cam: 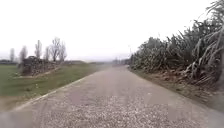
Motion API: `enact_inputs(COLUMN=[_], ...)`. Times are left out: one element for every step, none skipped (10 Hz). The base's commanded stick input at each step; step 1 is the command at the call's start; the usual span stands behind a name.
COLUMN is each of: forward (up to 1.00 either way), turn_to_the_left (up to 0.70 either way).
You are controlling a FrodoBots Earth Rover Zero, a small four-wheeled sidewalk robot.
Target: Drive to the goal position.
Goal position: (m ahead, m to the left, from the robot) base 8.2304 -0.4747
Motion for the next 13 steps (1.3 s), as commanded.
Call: enact_inputs(forward=[0.85,0.85,0.85,0.85,0.85,0.85,0.85,0.85,0.85,0.85,0.85,0.85,0.85], turn_to_the_left=[0.00,0.00,0.00,0.00,0.00,0.00,0.00,0.00,0.00,0.00,0.00,0.00,0.00])
